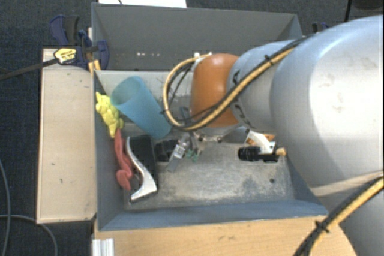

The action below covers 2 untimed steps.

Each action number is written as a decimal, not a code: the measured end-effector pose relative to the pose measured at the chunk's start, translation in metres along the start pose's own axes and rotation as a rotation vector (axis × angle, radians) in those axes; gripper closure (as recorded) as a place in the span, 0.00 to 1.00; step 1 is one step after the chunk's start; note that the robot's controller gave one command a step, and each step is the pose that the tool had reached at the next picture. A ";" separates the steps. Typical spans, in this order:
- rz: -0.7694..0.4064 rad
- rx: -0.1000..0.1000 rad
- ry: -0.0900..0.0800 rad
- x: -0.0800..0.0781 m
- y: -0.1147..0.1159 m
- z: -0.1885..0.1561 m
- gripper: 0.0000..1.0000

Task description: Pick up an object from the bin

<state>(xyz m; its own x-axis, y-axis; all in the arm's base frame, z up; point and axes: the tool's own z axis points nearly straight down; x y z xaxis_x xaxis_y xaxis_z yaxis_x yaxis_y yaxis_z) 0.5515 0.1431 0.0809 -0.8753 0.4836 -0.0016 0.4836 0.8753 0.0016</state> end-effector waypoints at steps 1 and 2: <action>-0.151 0.001 0.001 0.008 0.005 -0.001 0.00; 0.106 0.002 0.013 0.002 0.009 0.004 1.00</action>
Offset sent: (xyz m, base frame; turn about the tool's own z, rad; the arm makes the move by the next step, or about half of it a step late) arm 0.0034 0.0043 -0.0086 0.1139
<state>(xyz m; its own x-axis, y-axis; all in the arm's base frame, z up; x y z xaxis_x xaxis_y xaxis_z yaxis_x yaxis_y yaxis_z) 0.5539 0.1516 0.0767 -0.8195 0.5730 0.0116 0.5731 0.8195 -0.0005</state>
